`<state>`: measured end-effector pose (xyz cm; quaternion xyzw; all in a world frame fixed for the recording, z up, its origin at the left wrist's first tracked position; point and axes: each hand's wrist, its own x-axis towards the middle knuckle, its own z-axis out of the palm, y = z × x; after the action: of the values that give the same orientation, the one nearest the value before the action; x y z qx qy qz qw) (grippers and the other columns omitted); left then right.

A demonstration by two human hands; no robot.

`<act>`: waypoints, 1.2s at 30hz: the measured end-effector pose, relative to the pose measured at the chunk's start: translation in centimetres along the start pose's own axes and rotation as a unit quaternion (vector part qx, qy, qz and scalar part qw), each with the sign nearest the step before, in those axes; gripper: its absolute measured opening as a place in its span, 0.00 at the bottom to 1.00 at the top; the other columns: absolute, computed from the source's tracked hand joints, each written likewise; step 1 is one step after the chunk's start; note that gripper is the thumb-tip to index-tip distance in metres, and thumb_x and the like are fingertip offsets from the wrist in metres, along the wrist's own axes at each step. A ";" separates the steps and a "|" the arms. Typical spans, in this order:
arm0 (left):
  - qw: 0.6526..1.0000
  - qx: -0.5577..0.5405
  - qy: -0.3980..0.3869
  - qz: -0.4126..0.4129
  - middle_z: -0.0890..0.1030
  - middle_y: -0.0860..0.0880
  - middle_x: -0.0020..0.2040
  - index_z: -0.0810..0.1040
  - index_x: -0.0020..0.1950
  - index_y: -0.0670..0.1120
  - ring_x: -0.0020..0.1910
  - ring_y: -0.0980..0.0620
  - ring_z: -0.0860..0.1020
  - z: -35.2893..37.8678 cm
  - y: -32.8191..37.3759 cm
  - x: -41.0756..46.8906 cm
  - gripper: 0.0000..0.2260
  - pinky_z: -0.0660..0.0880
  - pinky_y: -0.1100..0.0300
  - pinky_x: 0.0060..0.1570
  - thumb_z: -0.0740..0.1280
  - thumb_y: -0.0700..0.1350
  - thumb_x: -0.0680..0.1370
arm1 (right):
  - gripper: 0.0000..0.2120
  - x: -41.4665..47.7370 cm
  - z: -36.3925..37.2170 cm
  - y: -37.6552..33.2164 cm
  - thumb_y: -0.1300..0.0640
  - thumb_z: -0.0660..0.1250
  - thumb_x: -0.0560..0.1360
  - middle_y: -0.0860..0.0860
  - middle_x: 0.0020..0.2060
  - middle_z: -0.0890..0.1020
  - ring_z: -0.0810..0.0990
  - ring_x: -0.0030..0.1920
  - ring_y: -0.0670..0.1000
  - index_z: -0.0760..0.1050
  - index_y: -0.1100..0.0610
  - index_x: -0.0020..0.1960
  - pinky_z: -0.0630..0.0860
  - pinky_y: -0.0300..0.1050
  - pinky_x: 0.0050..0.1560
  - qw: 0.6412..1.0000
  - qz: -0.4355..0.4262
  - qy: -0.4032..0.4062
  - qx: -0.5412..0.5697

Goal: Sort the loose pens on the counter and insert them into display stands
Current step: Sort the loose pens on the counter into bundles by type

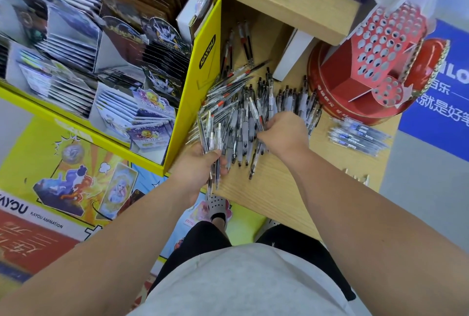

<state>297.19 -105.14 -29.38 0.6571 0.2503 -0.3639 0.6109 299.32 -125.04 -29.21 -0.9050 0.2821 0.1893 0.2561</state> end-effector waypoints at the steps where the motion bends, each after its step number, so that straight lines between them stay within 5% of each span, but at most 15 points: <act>1: 1.000 0.000 -0.003 -0.001 0.81 0.44 0.42 0.76 0.53 0.46 0.39 0.44 0.80 0.0 0.0 0.0 0.03 0.76 0.53 0.39 0.63 0.41 0.84 | 0.09 -0.1 0.1 0.1 0.57 0.74 0.69 0.57 0.34 0.84 0.83 0.34 0.53 0.83 0.65 0.41 0.83 0.48 0.35 1.000 0.002 -0.003 0.007; 6: 1.000 0.009 -0.015 -0.002 0.81 0.43 0.42 0.76 0.53 0.47 0.38 0.46 0.79 0.0 0.5 0.0 0.03 0.75 0.55 0.36 0.62 0.41 0.84 | 0.13 -0.3 0.7 0.3 0.51 0.76 0.71 0.53 0.39 0.86 0.84 0.40 0.51 0.83 0.61 0.40 0.79 0.43 0.38 1.000 0.016 -0.008 0.023; 12: 0.999 0.030 -0.026 0.017 0.81 0.43 0.42 0.75 0.53 0.44 0.38 0.45 0.79 -0.1 0.9 -0.7 0.04 0.75 0.57 0.33 0.62 0.41 0.84 | 0.07 -0.5 0.8 0.6 0.60 0.73 0.71 0.58 0.42 0.85 0.84 0.44 0.55 0.83 0.64 0.43 0.81 0.45 0.42 0.998 0.009 -0.020 0.065; 16: 0.999 0.039 -0.025 0.006 0.83 0.42 0.44 0.75 0.59 0.41 0.37 0.48 0.82 0.2 0.9 -0.7 0.06 0.77 0.57 0.33 0.63 0.42 0.84 | 0.11 -1.5 0.7 1.9 0.57 0.77 0.70 0.49 0.33 0.78 0.75 0.36 0.47 0.77 0.53 0.33 0.78 0.44 0.45 0.988 0.015 -0.034 0.151; 20: 0.998 0.052 -0.039 0.016 0.85 0.41 0.46 0.75 0.60 0.40 0.40 0.46 0.83 1.7 1.0 -1.4 0.08 0.76 0.55 0.38 0.64 0.43 0.84 | 0.07 -3.8 -1.3 4.6 0.56 0.78 0.71 0.50 0.26 0.79 0.70 0.22 0.43 0.81 0.57 0.40 0.70 0.40 0.33 0.980 0.025 -0.035 0.193; 27: 0.982 0.132 -0.127 0.038 0.84 0.47 0.43 0.57 0.78 0.39 0.39 0.52 0.84 7.2 0.2 -3.2 0.26 0.78 0.52 0.43 0.63 0.45 0.85 | 0.06 -8.0 -5.3 12.9 0.58 0.78 0.70 0.56 0.32 0.84 0.77 0.28 0.52 0.81 0.55 0.39 0.76 0.48 0.35 0.964 0.100 0.029 0.244; 30: 0.974 0.172 -0.139 0.036 0.83 0.44 0.47 0.68 0.69 0.40 0.41 0.49 0.83 10.8 -1.0 -4.3 0.15 0.81 0.43 0.47 0.61 0.45 0.85 | 0.07 -9.8 -6.1 17.0 0.62 0.78 0.70 0.56 0.31 0.81 0.75 0.28 0.53 0.80 0.59 0.39 0.73 0.48 0.35 0.943 0.140 0.032 0.301; 36: 0.965 0.253 -0.073 0.015 0.80 0.43 0.48 0.71 0.51 0.45 0.42 0.47 0.79 17.5 -4.9 -4.8 0.04 0.71 0.58 0.34 0.59 0.41 0.84 | 0.08 -11.7 -5.3 23.9 0.61 0.78 0.70 0.54 0.31 0.79 0.73 0.32 0.53 0.80 0.62 0.41 0.73 0.50 0.39 0.918 0.170 0.005 0.358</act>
<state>287.48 -121.23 -28.44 0.7656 0.0946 -0.4529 0.4469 276.81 -140.19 -27.80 -0.6919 0.4822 0.1123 0.5255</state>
